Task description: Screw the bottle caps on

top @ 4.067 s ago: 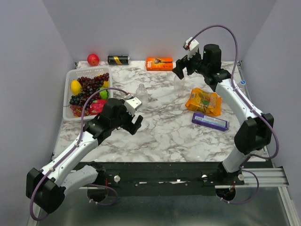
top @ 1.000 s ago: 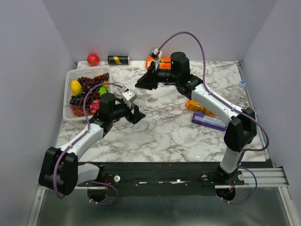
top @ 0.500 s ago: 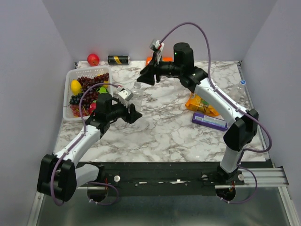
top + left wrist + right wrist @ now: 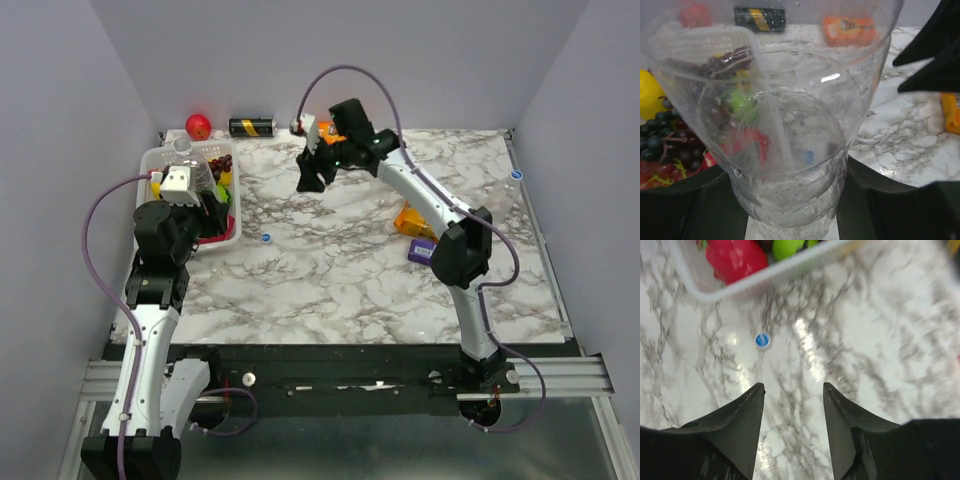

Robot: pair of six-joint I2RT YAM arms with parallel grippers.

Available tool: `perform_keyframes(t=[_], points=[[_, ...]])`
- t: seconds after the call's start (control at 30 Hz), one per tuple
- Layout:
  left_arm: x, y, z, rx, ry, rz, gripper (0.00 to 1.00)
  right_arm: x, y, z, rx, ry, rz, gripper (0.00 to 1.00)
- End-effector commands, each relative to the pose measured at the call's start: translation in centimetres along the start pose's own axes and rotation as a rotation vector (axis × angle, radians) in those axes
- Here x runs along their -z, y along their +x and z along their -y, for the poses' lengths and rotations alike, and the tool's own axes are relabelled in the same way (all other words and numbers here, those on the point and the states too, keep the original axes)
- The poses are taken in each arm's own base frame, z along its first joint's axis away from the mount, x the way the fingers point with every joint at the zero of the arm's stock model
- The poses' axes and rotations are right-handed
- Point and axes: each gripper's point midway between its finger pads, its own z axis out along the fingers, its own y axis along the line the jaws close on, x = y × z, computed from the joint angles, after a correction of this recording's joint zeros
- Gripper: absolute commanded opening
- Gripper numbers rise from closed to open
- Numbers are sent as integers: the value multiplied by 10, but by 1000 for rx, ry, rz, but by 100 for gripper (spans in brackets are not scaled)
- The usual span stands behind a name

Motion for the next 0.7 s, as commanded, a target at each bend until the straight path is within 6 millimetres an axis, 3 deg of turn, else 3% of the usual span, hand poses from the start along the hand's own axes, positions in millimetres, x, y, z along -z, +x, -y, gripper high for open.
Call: perform_keyframes(t=[0.0, 0.1, 0.17, 0.33, 0.37, 0.67], points=[[19, -14, -27, 13, -146, 47, 0, -36, 26, -19, -180, 32, -67, 65], [25, -11, -25, 43, -142, 32, 0, -57, 26, -12, -289, 117, -55, 73], [27, -7, -24, 56, -135, 24, 0, -77, 34, -19, -311, 119, -68, 80], [32, -1, -25, 74, -140, 10, 0, -118, 48, -32, -301, 162, -110, 80], [32, -2, -26, 79, -144, 8, 0, -129, 63, -30, -310, 181, -139, 80], [36, -2, -29, 110, -153, 9, 0, -160, 79, -42, -392, 206, -159, 76]])
